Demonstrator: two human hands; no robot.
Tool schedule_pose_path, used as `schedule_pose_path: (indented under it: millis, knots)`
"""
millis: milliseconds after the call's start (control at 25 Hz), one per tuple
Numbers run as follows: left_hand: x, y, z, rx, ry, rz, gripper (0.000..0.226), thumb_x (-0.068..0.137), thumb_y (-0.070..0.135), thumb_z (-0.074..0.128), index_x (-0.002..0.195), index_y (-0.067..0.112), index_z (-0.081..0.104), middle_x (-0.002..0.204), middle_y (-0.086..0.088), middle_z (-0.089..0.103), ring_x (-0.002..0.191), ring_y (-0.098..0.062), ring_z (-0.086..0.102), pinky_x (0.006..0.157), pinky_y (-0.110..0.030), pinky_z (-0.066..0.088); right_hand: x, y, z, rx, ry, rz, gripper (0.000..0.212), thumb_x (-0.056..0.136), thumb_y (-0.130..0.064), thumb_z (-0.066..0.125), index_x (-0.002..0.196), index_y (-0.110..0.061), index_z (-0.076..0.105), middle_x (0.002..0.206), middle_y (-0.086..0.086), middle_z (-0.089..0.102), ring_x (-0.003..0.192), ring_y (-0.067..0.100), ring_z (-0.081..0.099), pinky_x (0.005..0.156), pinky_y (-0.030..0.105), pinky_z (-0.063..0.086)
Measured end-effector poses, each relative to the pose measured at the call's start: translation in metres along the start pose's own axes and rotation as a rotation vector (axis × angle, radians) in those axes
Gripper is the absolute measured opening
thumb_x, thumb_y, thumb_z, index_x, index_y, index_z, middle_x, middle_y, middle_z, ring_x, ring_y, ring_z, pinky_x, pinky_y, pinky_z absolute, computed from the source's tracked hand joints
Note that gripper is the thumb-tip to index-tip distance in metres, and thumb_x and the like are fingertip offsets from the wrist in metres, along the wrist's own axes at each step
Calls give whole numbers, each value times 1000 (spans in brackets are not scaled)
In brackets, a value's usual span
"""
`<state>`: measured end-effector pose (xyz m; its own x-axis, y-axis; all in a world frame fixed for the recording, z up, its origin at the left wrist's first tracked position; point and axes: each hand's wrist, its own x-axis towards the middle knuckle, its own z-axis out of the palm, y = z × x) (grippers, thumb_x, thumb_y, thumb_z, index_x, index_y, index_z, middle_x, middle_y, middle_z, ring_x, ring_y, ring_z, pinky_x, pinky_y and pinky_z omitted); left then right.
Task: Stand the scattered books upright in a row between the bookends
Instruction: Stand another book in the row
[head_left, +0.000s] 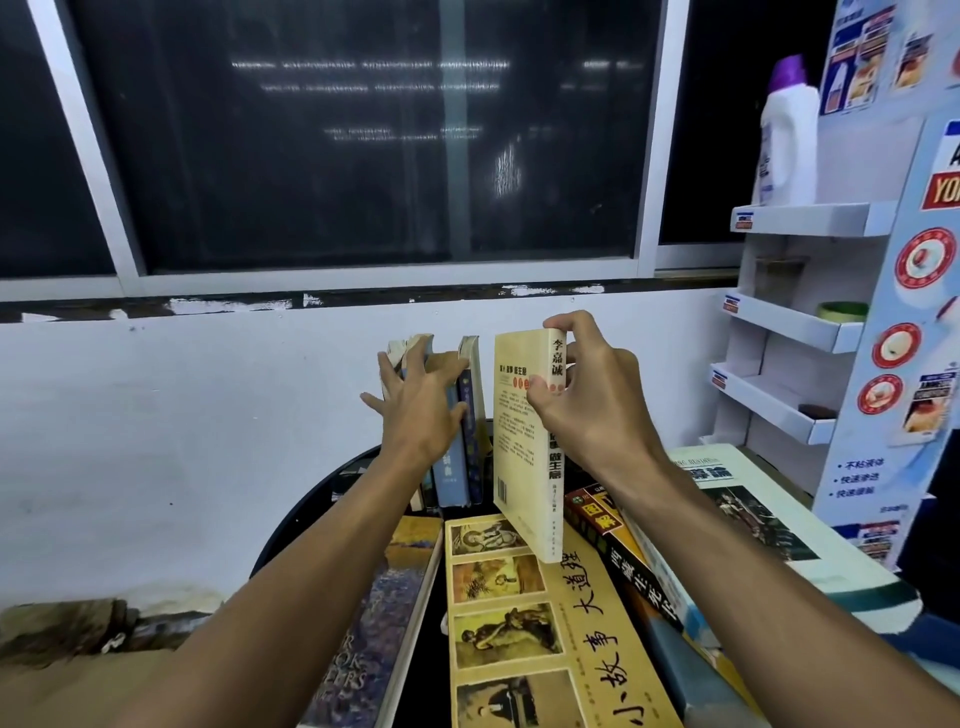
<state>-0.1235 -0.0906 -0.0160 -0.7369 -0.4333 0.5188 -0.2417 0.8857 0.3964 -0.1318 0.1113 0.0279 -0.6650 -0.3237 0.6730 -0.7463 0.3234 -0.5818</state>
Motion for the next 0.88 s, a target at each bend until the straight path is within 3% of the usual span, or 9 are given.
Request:
schedule_pose_path:
  millis: [80, 200, 280, 400, 560, 800, 880]
  knots:
    - [3, -2, 3, -13, 25, 1, 53, 90, 20, 75, 136, 39, 57, 165, 3, 14, 152, -45, -7, 108, -82, 11, 6, 3, 6, -18, -1, -9, 47, 92, -12, 70, 128, -23, 43, 95, -9, 56, 69, -1, 57, 52, 11, 47]
    - [3, -7, 5, -48, 54, 7, 48, 90, 18, 74, 133, 35, 59, 162, 6, 25, 154, -37, -3, 110, -79, 16, 14, 3, 16, -27, 4, -32, 46, 92, -10, 69, 130, -19, 45, 94, -7, 54, 67, -5, 52, 56, 4, 45]
    - [3, -11, 5, -105, 54, 9, 44, 90, 16, 74, 129, 32, 59, 152, 9, 44, 154, -29, 6, 108, -75, 28, 20, 3, 25, -24, 16, -43, 46, 92, -9, 69, 131, -17, 46, 93, -6, 55, 66, -3, 53, 56, 1, 44]
    - [1, -13, 4, -125, 73, -4, 42, 91, 18, 72, 127, 33, 56, 134, 10, 63, 153, -22, 13, 100, -61, 44, 29, 8, 42, 30, 35, -59, 46, 92, -8, 69, 130, -17, 45, 95, -4, 60, 73, 4, 60, 59, 10, 53]
    - [-1, -16, 4, -88, 98, -14, 43, 92, 24, 71, 130, 37, 56, 149, 0, 50, 154, -19, 13, 98, -51, 47, 33, 22, 68, 66, 56, -71, 46, 93, -8, 68, 131, -17, 45, 100, -1, 62, 80, 10, 64, 63, 22, 60]
    - [3, -20, 10, -109, 124, -4, 45, 91, 22, 72, 127, 42, 53, 148, 0, 51, 154, -16, 12, 98, -50, 47, 28, 48, 110, 79, 111, -85, 45, 93, -6, 67, 134, -12, 48, 105, 10, 69, 81, 17, 68, 61, 12, 48]
    - [2, -19, 9, -122, 130, -5, 44, 91, 22, 72, 129, 41, 55, 151, -2, 47, 154, -17, 12, 100, -51, 47, 26, 53, 122, 98, 126, -79, 45, 94, -8, 65, 135, -12, 48, 111, 10, 69, 85, 16, 68, 67, 16, 54]
